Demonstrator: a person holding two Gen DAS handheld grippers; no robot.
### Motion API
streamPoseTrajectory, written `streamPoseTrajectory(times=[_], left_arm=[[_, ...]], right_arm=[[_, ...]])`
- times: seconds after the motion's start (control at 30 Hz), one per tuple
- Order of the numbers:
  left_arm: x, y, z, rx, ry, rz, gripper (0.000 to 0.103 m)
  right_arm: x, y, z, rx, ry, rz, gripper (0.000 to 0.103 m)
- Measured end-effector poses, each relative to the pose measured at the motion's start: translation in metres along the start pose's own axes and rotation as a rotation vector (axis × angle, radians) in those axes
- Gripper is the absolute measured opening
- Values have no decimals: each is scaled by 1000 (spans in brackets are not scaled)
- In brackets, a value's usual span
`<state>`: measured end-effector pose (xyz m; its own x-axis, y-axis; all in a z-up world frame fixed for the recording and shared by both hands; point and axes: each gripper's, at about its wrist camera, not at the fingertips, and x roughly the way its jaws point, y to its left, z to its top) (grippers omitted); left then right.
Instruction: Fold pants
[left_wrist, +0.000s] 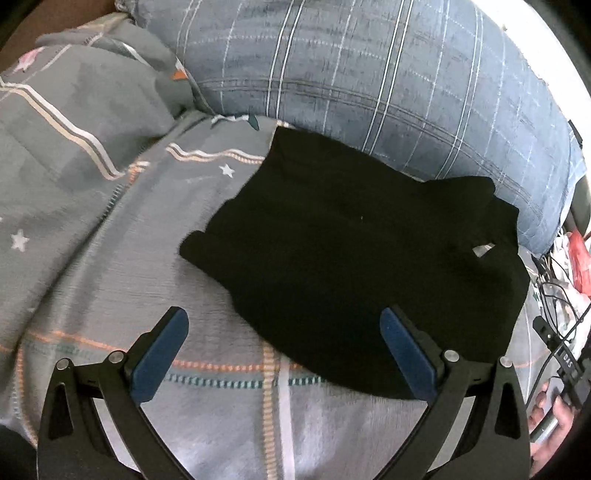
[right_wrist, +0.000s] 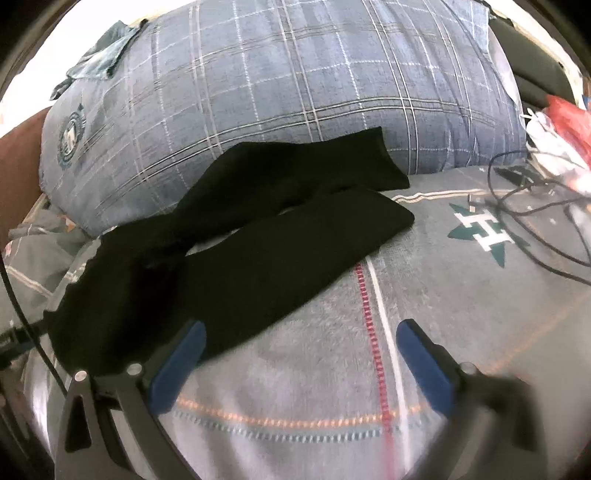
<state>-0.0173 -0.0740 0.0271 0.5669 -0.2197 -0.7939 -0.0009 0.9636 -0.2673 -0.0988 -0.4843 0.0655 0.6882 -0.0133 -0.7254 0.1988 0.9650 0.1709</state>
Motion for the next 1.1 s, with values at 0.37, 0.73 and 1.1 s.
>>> streamPoseTrajectory(times=[0.37,0.73,1.1], left_arm=[[31,-25,15,52,33,19,103],[27,-33,28,64,13,-39,19],[-37,-22,19,79,-61,-95,17]], right_arm=[[49,-33,29,120,-1,66,84],[58,-47,46,195,-15,48,4],[-50,-52,13,153,-91,52,4]])
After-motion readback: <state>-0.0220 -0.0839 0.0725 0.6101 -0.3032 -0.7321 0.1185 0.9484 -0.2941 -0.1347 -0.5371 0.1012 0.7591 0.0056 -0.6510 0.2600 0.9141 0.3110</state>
